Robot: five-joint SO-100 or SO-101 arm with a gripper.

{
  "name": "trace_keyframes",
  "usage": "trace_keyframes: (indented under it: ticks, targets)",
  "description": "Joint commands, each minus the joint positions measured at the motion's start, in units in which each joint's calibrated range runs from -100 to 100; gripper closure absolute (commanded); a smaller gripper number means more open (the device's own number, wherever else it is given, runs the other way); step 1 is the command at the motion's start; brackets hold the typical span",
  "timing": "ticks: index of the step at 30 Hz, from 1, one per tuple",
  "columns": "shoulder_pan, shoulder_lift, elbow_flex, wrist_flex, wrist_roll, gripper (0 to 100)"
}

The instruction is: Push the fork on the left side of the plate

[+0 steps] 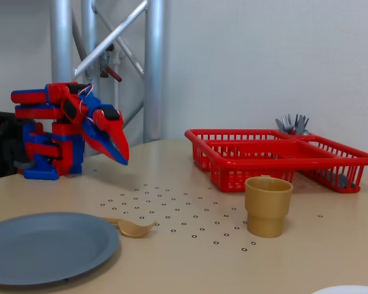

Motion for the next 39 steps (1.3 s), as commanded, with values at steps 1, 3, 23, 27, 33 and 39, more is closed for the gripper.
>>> trace_keyframes:
  ticks: [1,3,23,27,33,39]
  targets:
    - [0.3,-0.8,0.7,1.6,0.4,100]
    - [0.4,-0.8,0.8,3.4,0.5,100]
    - [1.5,-0.8,0.8,8.7,0.1,100]
    - [1.8,-0.8,0.8,8.7,-0.1,100]
    - [1.8,-0.8,0.8,8.8,-0.1,100]
    - [1.8,-0.8,0.8,8.8,0.0,100]
